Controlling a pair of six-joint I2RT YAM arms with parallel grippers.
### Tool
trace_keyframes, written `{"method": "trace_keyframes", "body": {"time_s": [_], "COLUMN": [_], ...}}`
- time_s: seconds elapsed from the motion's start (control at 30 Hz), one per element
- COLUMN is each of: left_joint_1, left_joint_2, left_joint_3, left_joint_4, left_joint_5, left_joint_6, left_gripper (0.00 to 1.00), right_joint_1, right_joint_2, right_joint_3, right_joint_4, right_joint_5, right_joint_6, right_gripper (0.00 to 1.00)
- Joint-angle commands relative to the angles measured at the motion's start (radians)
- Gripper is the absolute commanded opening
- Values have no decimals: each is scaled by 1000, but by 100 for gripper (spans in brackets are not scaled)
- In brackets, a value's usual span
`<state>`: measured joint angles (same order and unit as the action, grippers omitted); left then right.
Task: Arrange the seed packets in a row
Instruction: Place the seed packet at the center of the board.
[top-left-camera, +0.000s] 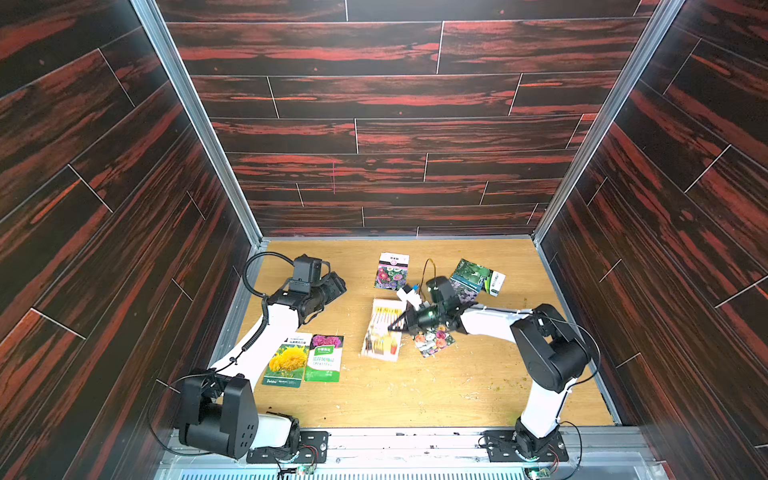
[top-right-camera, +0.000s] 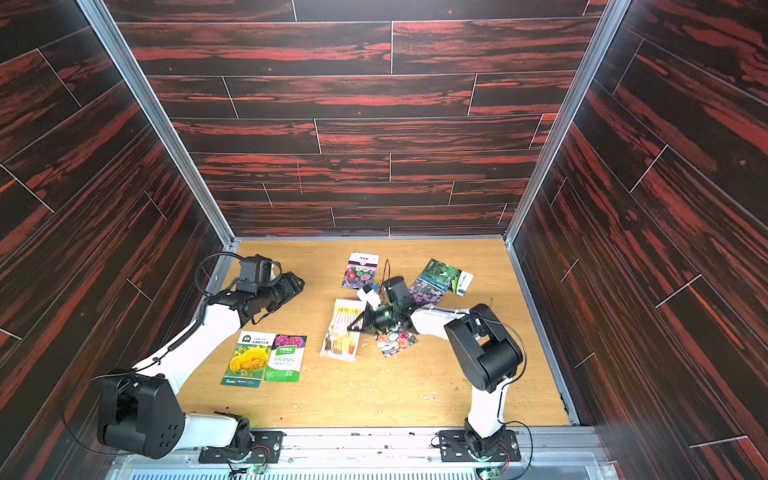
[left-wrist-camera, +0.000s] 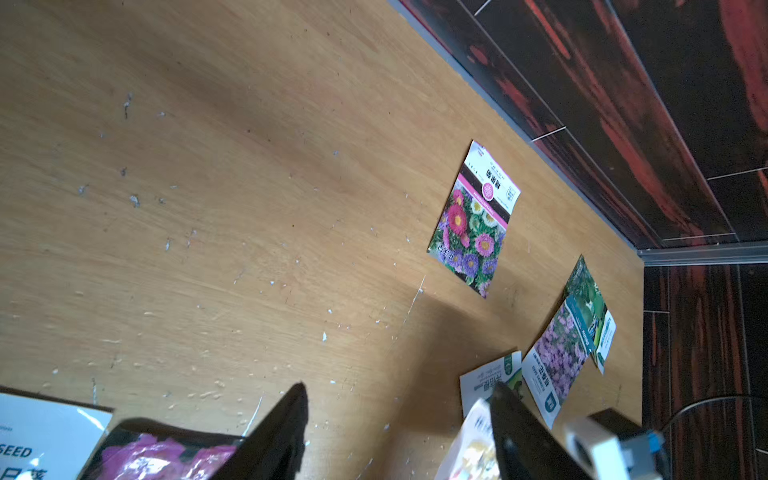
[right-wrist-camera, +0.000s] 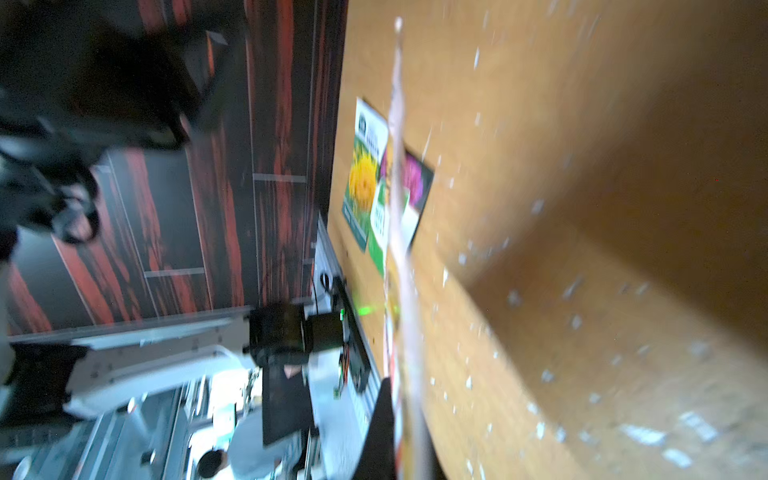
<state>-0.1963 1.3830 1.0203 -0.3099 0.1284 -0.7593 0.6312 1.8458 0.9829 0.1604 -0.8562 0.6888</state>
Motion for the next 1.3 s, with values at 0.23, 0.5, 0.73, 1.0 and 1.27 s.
{"method": "trace_keyframes", "body": {"time_s": [0.23,0.5,0.73,1.0,1.27], "left_joint_1": [6,9,11,17,24], "left_joint_2": [-60,-106,-113,-129,-137], "left_joint_3": [-21,-45,-55,-63,-69], "left_joint_4": [-18,-27,-21,-22,-22], "left_joint_5": [49,41,51,56,56], "left_joint_6": [16,27,31,42,49], "left_gripper": [71,71,71,70,70], "right_joint_1": [176,185,186,186,186], "right_joint_2": [127,231,277,325,331], "right_joint_3": [84,99,159,228,221], "right_joint_4": [-68,65,72,12,-5], "right_joint_5": [-48,-57,-38,-9,9], "right_joint_6": [-1,164,213,221,226], "right_gripper": [0,0,0,0,0]}}
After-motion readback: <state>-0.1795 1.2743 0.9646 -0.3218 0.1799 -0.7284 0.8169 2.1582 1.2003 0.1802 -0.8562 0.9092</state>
